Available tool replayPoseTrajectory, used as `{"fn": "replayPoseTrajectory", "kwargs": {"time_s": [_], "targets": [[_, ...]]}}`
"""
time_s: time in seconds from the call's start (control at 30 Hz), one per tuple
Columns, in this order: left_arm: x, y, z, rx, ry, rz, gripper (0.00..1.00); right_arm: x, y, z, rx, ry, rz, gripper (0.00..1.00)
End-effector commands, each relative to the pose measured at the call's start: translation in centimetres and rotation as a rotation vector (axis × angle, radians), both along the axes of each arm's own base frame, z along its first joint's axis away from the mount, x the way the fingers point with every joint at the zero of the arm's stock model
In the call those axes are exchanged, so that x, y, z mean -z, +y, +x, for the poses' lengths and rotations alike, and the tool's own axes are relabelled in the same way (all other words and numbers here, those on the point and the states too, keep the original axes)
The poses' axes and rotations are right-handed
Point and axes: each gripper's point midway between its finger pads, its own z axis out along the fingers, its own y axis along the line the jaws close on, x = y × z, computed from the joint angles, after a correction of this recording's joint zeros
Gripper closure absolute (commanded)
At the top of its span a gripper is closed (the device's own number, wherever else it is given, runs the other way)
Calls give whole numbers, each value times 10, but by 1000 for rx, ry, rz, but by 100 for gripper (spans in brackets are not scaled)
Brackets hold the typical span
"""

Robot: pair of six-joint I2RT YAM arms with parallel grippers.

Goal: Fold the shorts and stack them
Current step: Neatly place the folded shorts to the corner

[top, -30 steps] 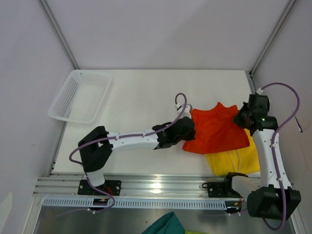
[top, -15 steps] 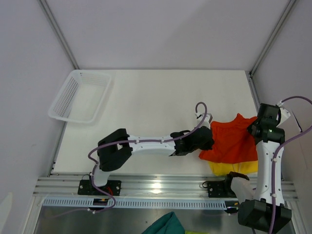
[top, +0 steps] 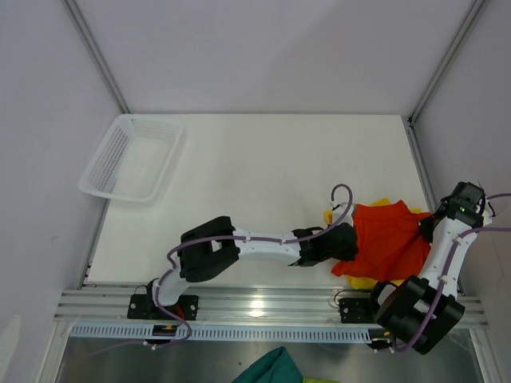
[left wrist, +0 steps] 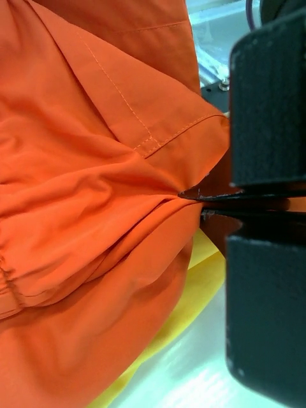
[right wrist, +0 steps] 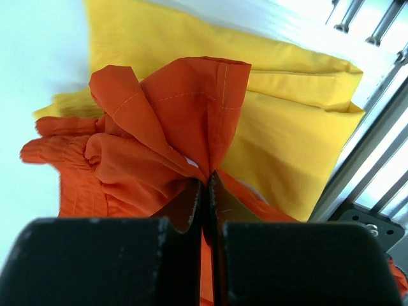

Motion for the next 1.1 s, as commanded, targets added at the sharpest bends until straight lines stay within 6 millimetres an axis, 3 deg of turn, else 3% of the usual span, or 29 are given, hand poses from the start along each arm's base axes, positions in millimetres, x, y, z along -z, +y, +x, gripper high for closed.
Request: {"fn": "replayPoseTrajectory", "kwargs": {"time_s": [0.0, 0.33, 0.4, 0.47, 0.5, 0.57, 0.6, 0.63, 0.67, 0.77, 0.8, 0.83, 0.87, 0.9, 1.0, 1.07], "targets": [[11, -15, -11, 18, 40, -22, 100, 21, -2, 8, 20, -24, 78, 100], [21, -19, -10, 5, 57, 8, 100, 50, -17, 30, 1, -20, 84, 96], [21, -19, -10, 4, 55, 8, 99, 47, -23, 36, -1, -28, 66, 94], [19, -19, -10, 8, 54, 5, 97, 41, -31, 41, 8, -34, 7, 86], [19, -19, -11, 11, 55, 5, 94, 38, -33, 42, 8, -38, -19, 72], [20, -20, -12, 19, 59, 4, 86, 33, -35, 46, 1, -29, -69, 53], [19, -21, -13, 29, 61, 4, 68, 29, -37, 48, 4, -31, -82, 40], [16, -23, -14, 33, 60, -2, 61, 27, -36, 53, -10, -34, -90, 37], [18, -17, -13, 29, 66, 21, 37, 29, -37, 53, -9, -22, -87, 35], [13, -7, -5, 10, 65, 34, 20, 12, -39, 58, -26, -21, -112, 34], [-5, -4, -1, 4, 54, 10, 14, 3, -42, 56, -14, -28, -142, 34], [-8, 2, 2, 0, 54, 8, 12, -6, -43, 56, 2, -44, -161, 29], [-11, 10, 9, -12, 54, 9, 9, -11, -42, 51, 13, -42, -178, 9], [-25, 15, 12, -14, 53, -13, 8, -23, -43, 46, 34, -63, -216, 3], [-31, 32, 19, -18, 64, -18, 7, -37, -37, 42, 19, -97, -234, 3], [-49, 37, 18, -9, 57, -50, 7, -40, -31, 40, 2, -93, -225, 2]]}}
